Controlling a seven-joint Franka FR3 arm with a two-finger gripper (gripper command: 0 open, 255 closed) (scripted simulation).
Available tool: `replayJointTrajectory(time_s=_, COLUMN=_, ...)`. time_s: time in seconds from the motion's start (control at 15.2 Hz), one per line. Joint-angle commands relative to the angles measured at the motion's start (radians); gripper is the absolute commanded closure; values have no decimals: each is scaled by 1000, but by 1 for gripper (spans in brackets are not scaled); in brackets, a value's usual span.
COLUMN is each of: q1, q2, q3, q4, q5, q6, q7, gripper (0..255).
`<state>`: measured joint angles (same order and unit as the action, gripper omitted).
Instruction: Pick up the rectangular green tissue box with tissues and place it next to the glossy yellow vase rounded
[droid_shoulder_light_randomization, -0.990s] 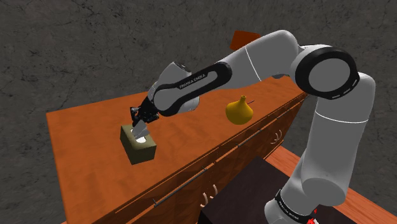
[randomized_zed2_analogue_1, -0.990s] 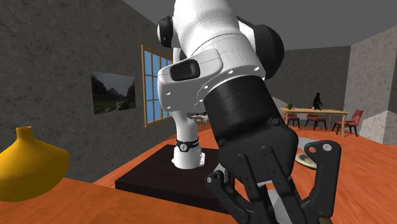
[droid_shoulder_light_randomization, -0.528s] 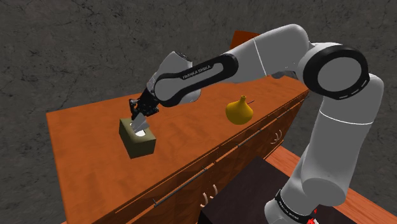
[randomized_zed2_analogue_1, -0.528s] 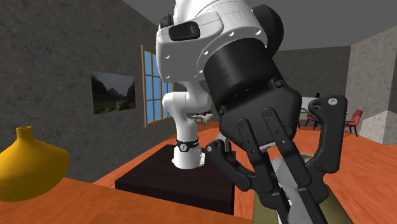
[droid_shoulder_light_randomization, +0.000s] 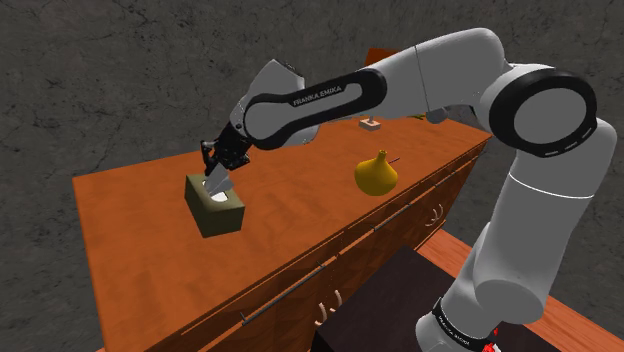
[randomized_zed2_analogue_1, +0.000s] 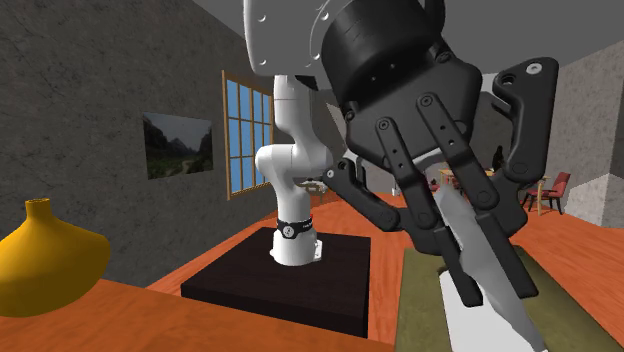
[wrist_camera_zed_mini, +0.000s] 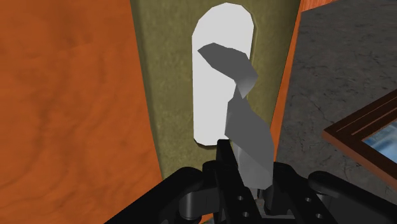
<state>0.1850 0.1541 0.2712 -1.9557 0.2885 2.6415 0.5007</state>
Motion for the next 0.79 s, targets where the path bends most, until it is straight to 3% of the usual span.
replayJointTrajectory(time_s=0.0, q1=0, q2=-10, q3=-2, q4=15, q5=-6, q6=-25, q7=9, gripper=255)
replayJointTrajectory(time_s=0.73, q1=-2, q2=-53, q3=-10, q4=110, q5=-34, q6=-160, q7=51, gripper=255)
